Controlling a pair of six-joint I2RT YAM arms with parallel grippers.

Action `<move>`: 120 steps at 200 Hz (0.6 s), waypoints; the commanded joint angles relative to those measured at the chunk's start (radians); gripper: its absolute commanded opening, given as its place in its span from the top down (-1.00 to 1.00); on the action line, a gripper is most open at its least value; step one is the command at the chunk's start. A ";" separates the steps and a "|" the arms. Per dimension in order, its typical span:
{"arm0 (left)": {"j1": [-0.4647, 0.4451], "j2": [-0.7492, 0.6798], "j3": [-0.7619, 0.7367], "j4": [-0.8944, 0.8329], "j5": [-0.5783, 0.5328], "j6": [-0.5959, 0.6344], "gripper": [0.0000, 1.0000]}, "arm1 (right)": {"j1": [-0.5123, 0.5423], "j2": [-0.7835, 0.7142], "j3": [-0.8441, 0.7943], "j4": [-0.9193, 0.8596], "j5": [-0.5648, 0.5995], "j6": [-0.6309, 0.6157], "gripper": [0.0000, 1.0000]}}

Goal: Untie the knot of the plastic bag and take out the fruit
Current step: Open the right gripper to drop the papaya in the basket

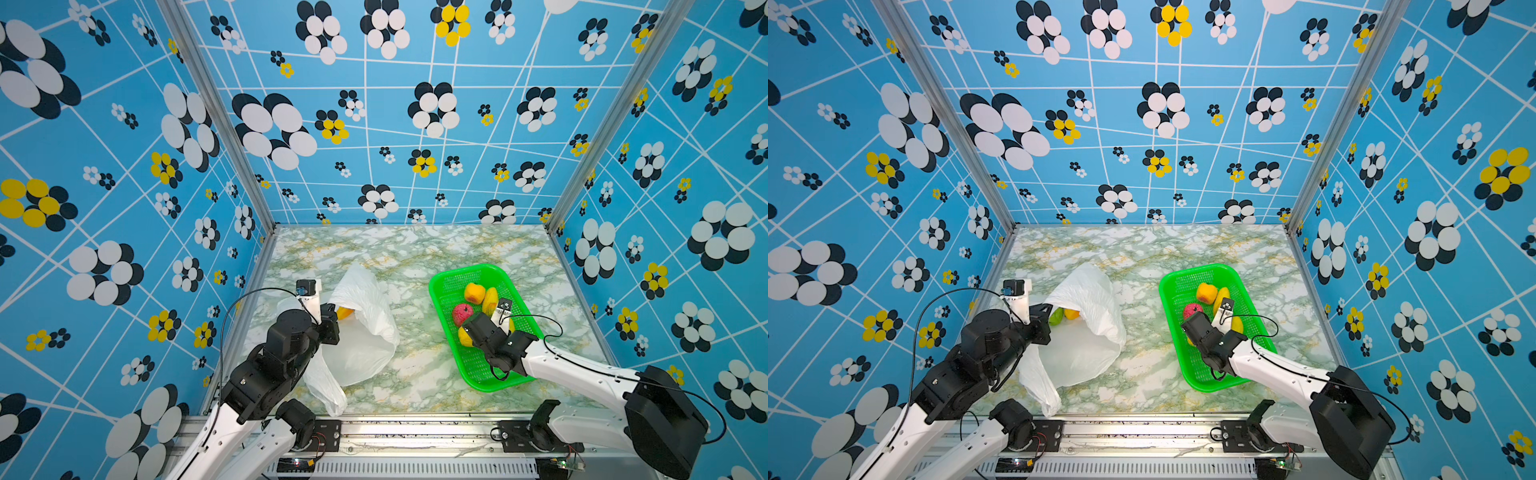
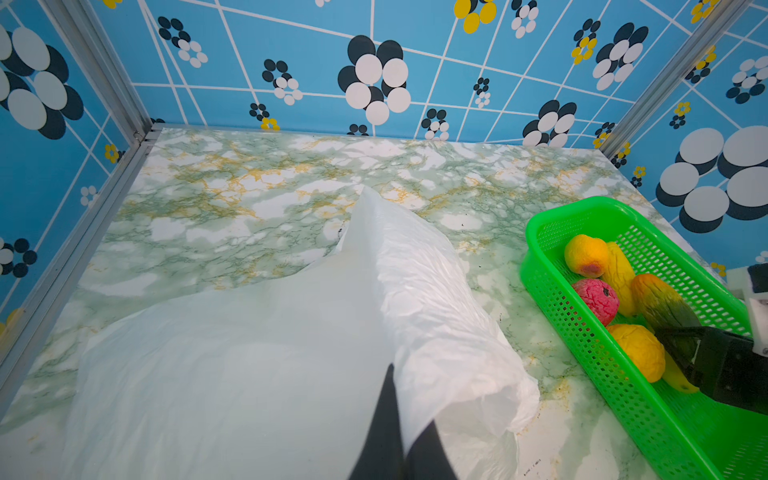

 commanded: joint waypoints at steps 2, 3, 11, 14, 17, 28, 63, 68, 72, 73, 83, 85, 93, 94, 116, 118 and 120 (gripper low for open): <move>0.012 -0.005 -0.009 -0.002 -0.006 -0.009 1.00 | -0.006 -0.010 -0.029 0.029 -0.101 0.010 0.14; 0.012 -0.005 -0.009 -0.002 -0.006 -0.009 1.00 | -0.006 -0.010 -0.029 0.029 -0.101 0.009 0.12; 0.011 -0.004 -0.010 -0.001 -0.005 -0.010 1.00 | -0.006 -0.017 -0.035 0.032 -0.093 0.014 -0.02; 0.011 -0.004 -0.010 0.000 -0.005 -0.009 1.00 | -0.006 -0.018 -0.038 0.032 -0.091 0.015 -0.05; 0.011 -0.003 -0.010 0.000 -0.005 -0.009 1.00 | -0.006 -0.021 -0.039 0.030 -0.089 0.018 -0.08; 0.012 -0.004 -0.011 0.000 -0.003 -0.010 1.00 | -0.006 -0.032 -0.044 0.030 -0.086 0.020 -0.17; 0.011 -0.002 -0.007 0.000 -0.002 -0.007 1.00 | -0.006 -0.079 -0.061 0.019 -0.069 0.030 -0.41; 0.011 0.000 -0.007 -0.001 -0.005 -0.008 1.00 | -0.006 -0.087 -0.061 0.015 -0.064 0.028 -0.43; 0.011 0.000 -0.007 -0.001 -0.007 -0.008 1.00 | -0.006 -0.094 -0.061 0.014 -0.061 0.027 -0.44; 0.012 0.000 -0.007 0.000 -0.007 -0.008 1.00 | -0.006 -0.096 -0.061 0.014 -0.060 0.025 -0.44; 0.011 0.000 -0.010 0.001 -0.008 -0.008 1.00 | -0.006 -0.113 -0.062 0.014 -0.052 0.017 -0.46; 0.011 0.000 -0.010 0.001 -0.007 -0.008 1.00 | -0.006 -0.116 -0.064 0.014 -0.050 0.015 -0.45; 0.010 0.000 -0.010 0.001 -0.007 -0.008 1.00 | -0.006 -0.128 -0.063 0.015 -0.043 0.006 -0.41; 0.011 0.000 -0.010 0.001 -0.006 -0.008 1.00 | -0.006 -0.130 -0.065 0.016 -0.042 0.005 -0.39; 0.011 -0.003 -0.012 0.000 -0.004 -0.009 1.00 | -0.006 -0.153 -0.070 0.023 -0.038 -0.019 -0.19; 0.011 -0.003 -0.012 -0.001 -0.003 -0.009 1.00 | -0.006 -0.155 -0.070 0.023 -0.038 -0.019 -0.18; 0.011 -0.003 -0.012 0.001 -0.003 -0.010 1.00 | -0.006 -0.155 -0.070 0.022 -0.037 -0.019 -0.17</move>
